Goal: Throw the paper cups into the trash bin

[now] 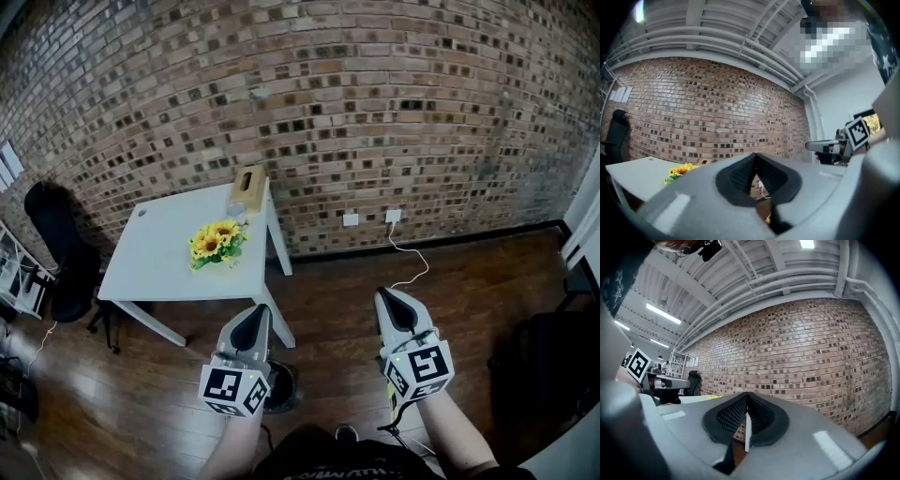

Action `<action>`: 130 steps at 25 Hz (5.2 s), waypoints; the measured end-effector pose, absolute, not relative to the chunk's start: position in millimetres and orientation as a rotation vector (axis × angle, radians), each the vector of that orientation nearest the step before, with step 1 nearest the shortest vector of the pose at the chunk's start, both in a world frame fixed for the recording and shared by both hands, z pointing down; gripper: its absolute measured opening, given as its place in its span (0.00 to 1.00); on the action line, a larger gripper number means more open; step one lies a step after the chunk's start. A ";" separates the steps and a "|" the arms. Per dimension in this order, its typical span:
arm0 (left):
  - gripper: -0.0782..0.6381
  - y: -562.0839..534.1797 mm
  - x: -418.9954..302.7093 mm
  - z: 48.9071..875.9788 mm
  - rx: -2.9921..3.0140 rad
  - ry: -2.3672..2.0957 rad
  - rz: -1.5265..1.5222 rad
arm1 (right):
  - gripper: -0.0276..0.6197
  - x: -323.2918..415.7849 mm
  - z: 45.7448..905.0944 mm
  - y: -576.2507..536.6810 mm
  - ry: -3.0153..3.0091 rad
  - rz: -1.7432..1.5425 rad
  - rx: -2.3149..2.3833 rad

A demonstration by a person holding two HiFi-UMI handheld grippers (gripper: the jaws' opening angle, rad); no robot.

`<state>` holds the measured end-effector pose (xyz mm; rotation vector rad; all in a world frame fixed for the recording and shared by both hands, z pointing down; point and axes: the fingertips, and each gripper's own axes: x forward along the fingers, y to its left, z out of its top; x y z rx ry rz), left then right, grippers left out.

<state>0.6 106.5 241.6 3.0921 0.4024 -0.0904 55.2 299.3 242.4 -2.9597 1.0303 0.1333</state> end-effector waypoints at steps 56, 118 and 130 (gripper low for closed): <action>0.12 -53.2 439.7 281.3 3.022 0.019 -0.050 | 0.05 543.8 266.2 52.0 1.540 0.091 -2.770; 0.12 -92.6 144.1 329.0 2.397 -1.861 -0.012 | 0.57 368.4 426.3 -130.2 2.781 -0.175 -1.897; 0.12 -113.3 118.7 350.0 2.352 -1.889 -0.002 | 0.64 375.4 477.4 -162.4 2.779 -0.321 -2.027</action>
